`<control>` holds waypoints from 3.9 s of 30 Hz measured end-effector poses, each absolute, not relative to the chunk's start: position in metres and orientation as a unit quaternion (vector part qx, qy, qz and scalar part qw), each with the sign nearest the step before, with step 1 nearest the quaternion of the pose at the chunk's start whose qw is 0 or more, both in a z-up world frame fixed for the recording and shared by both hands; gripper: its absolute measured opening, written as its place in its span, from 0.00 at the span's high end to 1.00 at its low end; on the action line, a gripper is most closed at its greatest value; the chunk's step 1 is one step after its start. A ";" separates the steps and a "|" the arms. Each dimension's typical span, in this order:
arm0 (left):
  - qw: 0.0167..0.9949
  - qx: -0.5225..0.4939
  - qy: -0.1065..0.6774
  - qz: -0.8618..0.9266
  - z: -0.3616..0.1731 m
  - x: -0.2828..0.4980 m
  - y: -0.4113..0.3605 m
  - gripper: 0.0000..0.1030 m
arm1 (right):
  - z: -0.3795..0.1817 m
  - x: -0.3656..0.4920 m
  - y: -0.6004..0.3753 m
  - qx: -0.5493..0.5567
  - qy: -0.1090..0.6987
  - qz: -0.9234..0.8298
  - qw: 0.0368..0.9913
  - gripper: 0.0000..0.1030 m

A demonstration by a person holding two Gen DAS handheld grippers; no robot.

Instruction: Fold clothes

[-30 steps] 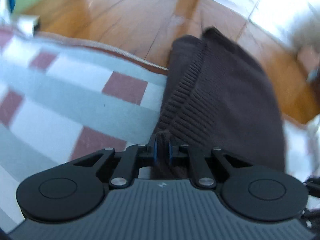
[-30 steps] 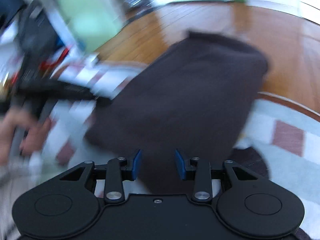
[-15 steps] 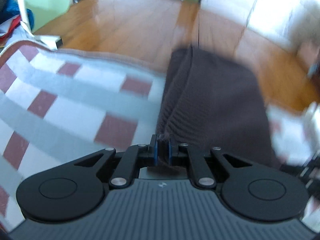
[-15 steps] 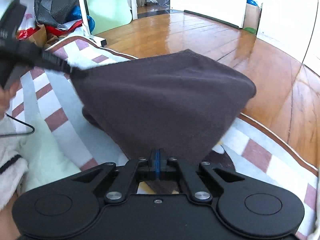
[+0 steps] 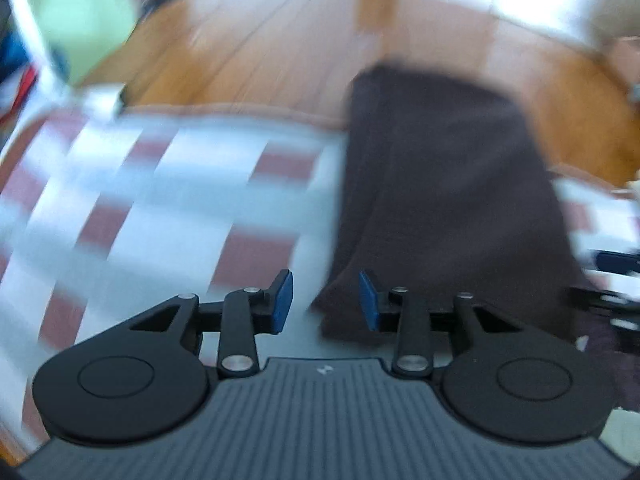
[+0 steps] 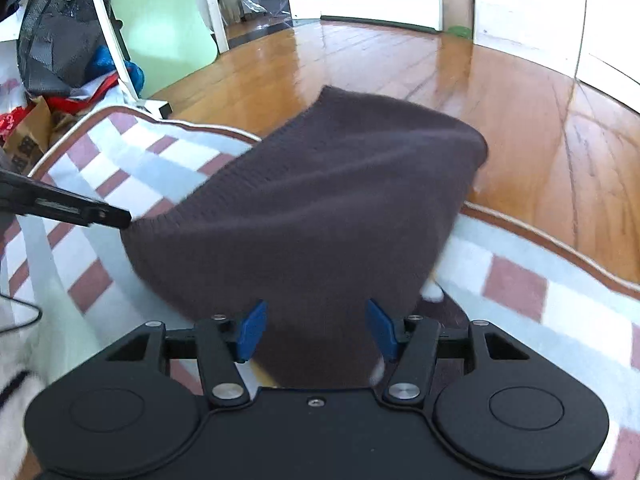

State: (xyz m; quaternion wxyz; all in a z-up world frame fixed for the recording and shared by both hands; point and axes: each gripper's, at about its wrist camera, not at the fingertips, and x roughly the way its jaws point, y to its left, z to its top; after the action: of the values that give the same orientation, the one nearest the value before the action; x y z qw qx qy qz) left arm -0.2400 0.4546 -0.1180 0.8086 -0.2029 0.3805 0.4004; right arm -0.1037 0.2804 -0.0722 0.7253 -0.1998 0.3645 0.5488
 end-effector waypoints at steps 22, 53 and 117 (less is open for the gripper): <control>0.822 -0.314 0.385 0.280 -0.149 -0.177 0.568 0.17 | -0.109 0.025 0.285 0.052 0.596 0.424 0.680 0.12; 0.852 -0.311 0.344 0.245 -0.188 -0.170 0.561 0.63 | -0.061 -0.004 0.348 -0.047 0.390 0.548 0.738 0.60; 0.924 -0.216 0.286 0.134 -0.099 -0.110 0.421 0.70 | 0.051 -0.036 0.218 -0.125 0.282 0.466 0.829 0.64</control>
State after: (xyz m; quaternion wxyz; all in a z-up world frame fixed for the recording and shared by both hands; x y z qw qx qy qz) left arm -0.1097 0.4208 -0.0987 0.9239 -0.2158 0.2863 0.1340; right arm -0.0359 0.2179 0.0511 0.8292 -0.1249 0.2824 0.4660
